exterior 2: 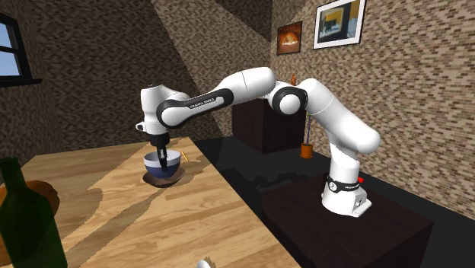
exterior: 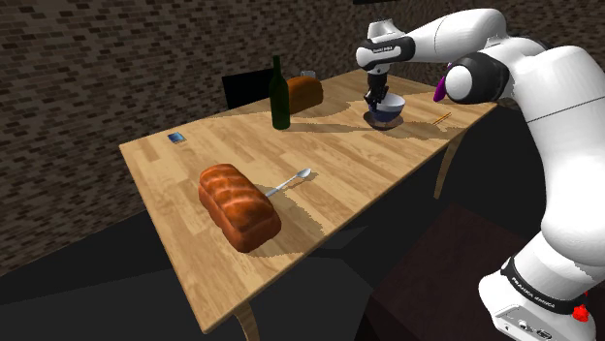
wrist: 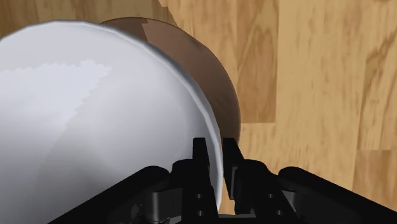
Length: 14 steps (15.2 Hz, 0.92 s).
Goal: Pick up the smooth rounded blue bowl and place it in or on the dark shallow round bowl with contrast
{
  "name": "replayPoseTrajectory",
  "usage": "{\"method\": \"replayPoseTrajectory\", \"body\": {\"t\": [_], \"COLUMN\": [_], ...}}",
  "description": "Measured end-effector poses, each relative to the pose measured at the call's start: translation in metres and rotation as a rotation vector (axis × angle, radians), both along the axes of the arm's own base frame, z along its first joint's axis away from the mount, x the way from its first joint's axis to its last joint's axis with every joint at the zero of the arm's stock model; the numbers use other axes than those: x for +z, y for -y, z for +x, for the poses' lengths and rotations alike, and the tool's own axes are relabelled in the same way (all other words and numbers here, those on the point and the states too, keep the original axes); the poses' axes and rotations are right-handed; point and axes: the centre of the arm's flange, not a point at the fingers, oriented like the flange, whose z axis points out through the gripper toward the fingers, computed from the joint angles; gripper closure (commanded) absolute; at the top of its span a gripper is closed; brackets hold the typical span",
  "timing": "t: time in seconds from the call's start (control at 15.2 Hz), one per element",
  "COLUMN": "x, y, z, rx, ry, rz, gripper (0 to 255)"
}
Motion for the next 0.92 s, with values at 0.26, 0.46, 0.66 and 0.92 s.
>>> {"method": "replayPoseTrajectory", "body": {"t": [0.26,0.46,0.66,0.92], "x": [0.000,0.000,0.015,0.047], "y": [0.000,0.000,-0.003,-0.006], "z": [0.000,0.000,0.001,0.002], "rx": [0.000,0.000,0.000,0.000], "ry": [0.001,0.001,0.001,0.002], "rz": [0.000,0.000,-0.001,-0.001], "gripper": [0,0,0,0]}}
